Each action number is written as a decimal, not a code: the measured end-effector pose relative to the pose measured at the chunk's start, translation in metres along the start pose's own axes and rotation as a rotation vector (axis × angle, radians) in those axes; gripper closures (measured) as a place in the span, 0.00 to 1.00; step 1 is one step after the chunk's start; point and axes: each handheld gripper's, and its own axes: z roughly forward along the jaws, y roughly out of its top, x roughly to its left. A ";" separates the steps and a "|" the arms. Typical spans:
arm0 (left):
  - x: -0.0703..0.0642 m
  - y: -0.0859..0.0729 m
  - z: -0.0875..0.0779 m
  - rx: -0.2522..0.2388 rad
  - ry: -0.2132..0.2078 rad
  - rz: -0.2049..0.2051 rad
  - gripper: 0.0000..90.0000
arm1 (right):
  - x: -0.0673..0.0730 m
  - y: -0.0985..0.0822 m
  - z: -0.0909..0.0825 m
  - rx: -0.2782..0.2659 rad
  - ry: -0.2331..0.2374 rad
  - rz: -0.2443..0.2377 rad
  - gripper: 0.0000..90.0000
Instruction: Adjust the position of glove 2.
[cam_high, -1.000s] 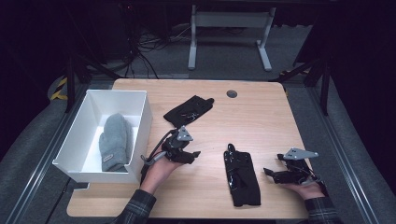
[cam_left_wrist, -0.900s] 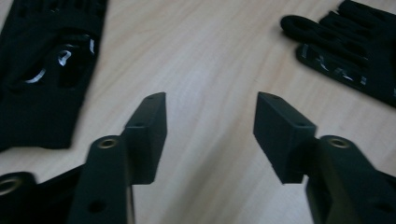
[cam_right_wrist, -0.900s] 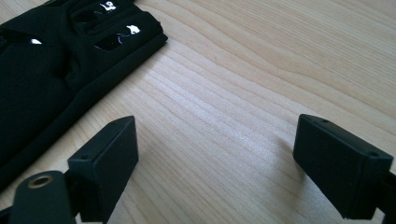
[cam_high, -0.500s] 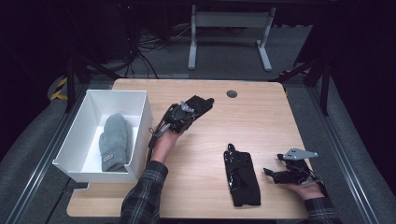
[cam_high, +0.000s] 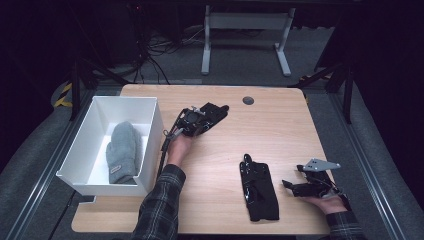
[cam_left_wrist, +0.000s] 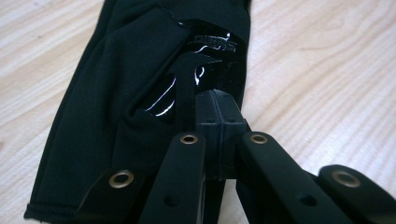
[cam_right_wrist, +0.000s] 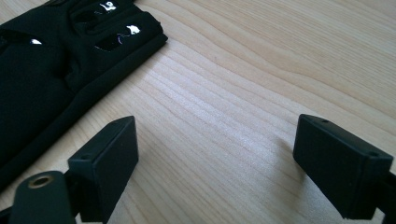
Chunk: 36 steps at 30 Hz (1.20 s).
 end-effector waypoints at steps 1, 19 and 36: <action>-0.004 -0.003 -0.001 -0.003 -0.013 0.001 1.00 | 0.000 0.000 0.000 0.001 0.000 0.001 0.16; -0.057 -0.030 -0.022 0.015 -0.124 0.059 1.00 | 0.000 0.000 0.000 0.001 -0.001 -0.003 0.16; -0.099 -0.067 -0.045 -0.002 -0.231 0.106 1.00 | 0.000 0.000 0.000 0.001 -0.002 0.001 0.16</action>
